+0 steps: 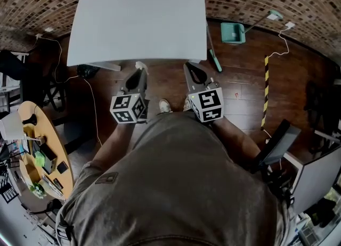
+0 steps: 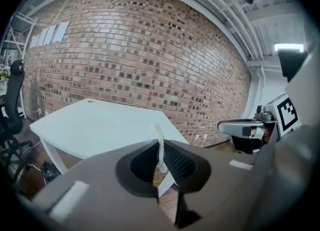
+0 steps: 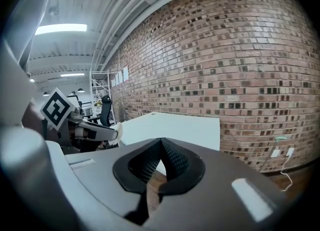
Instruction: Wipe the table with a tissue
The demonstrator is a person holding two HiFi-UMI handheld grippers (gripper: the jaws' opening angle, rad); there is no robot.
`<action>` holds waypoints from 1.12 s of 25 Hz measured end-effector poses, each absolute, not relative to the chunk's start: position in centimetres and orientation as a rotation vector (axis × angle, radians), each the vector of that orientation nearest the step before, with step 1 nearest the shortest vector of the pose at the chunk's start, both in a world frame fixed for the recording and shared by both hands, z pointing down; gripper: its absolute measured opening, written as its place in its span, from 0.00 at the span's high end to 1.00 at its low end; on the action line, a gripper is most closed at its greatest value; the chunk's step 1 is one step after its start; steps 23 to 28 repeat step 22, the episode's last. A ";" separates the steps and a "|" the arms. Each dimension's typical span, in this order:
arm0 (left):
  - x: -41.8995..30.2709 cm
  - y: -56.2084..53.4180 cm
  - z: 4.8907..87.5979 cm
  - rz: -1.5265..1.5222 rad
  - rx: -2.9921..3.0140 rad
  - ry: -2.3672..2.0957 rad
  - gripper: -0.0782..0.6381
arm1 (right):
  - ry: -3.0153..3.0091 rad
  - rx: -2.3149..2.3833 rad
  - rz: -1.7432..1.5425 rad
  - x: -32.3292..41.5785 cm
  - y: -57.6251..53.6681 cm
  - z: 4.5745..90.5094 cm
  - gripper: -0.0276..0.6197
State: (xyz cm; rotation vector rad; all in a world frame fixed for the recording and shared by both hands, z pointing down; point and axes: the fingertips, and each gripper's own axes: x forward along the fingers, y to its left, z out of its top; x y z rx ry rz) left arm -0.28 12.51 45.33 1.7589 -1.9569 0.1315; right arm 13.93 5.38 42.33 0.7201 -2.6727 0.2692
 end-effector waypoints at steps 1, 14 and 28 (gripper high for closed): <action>-0.3 12.5 45.3 0.129 1.760 -1.955 0.85 | -2.671 0.720 0.268 13.9 5.4 42.4 0.94; -0.3 11.9 45.3 0.126 1.779 -1.928 0.85 | -2.660 0.735 0.274 13.5 5.0 42.4 0.94; -0.5 11.8 45.4 0.134 1.780 -1.921 0.85 | -2.663 0.726 0.276 13.0 4.9 42.4 0.94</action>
